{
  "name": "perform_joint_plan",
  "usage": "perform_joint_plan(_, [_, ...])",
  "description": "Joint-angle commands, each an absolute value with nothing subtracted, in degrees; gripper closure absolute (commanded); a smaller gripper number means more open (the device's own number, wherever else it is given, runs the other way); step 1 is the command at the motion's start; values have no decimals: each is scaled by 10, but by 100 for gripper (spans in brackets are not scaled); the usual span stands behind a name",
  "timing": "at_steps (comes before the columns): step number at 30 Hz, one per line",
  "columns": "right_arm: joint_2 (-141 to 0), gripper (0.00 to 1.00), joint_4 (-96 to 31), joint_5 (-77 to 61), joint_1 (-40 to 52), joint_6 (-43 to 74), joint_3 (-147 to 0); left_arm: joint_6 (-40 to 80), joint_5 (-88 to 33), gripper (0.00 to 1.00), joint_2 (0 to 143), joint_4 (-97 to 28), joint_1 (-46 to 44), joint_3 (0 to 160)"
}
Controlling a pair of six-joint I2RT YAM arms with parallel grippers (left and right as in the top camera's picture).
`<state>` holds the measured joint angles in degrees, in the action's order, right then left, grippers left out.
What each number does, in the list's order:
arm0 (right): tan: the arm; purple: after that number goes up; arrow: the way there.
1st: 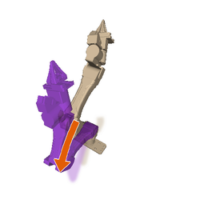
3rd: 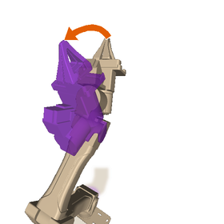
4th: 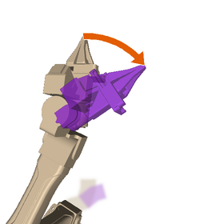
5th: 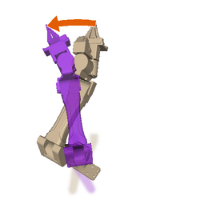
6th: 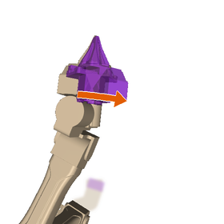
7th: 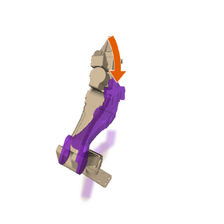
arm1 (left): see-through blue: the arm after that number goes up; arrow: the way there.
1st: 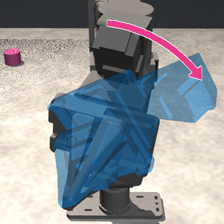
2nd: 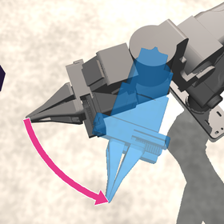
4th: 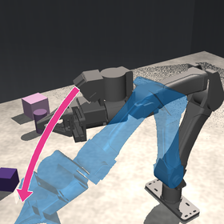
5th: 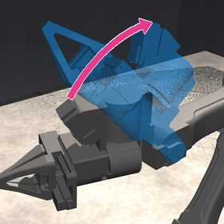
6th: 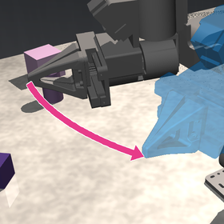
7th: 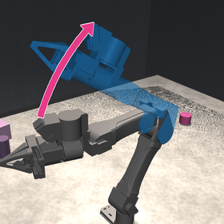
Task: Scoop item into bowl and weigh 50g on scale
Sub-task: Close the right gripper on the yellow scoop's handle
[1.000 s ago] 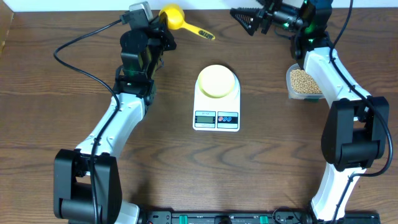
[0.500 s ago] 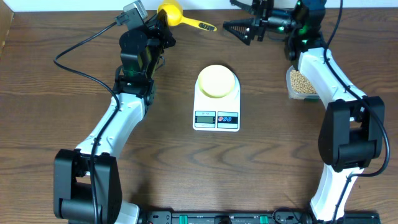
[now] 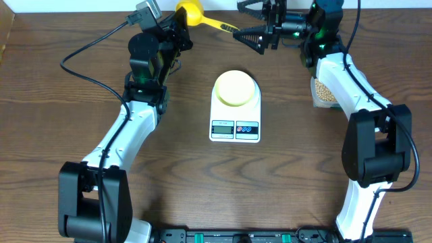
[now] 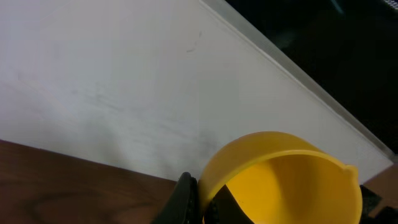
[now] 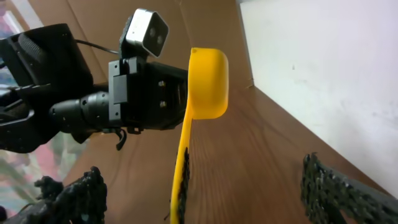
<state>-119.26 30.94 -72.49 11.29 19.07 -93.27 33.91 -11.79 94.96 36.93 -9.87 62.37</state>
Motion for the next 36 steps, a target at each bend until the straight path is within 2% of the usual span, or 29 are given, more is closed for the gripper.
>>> perform_joint_plan(1, [-1197, 7, 309, -747, 127, 197, -948, 349, -145, 92, 950, 387, -97, 629])
perform_joint_plan(5, [-1197, 10, 314, -766, 135, 197, -948, 348, -150, 92, 950, 396, -97, 629])
perform_joint_plan(8, [-1197, 15, 330, -787, 139, 197, -948, 348, -157, 92, 950, 396, -97, 629])
perform_joint_plan(11, [-1197, 26, 342, -805, 140, 197, -948, 348, -170, 92, 950, 401, -97, 629])
perform_joint_plan(19, [-1197, 46, 341, -806, 140, 197, -948, 348, -174, 92, 950, 402, -97, 629])
perform_joint_plan(26, [-1197, 55, 341, -801, 147, 173, -948, 356, -171, 92, 950, 402, -97, 629])
perform_joint_plan(32, [-1197, 57, 341, -752, 151, 162, -948, 483, -105, 92, 950, 402, -97, 629])
perform_joint_plan(36, [-1197, 60, 342, -727, 149, 162, -948, 503, -93, 92, 950, 402, -97, 629])
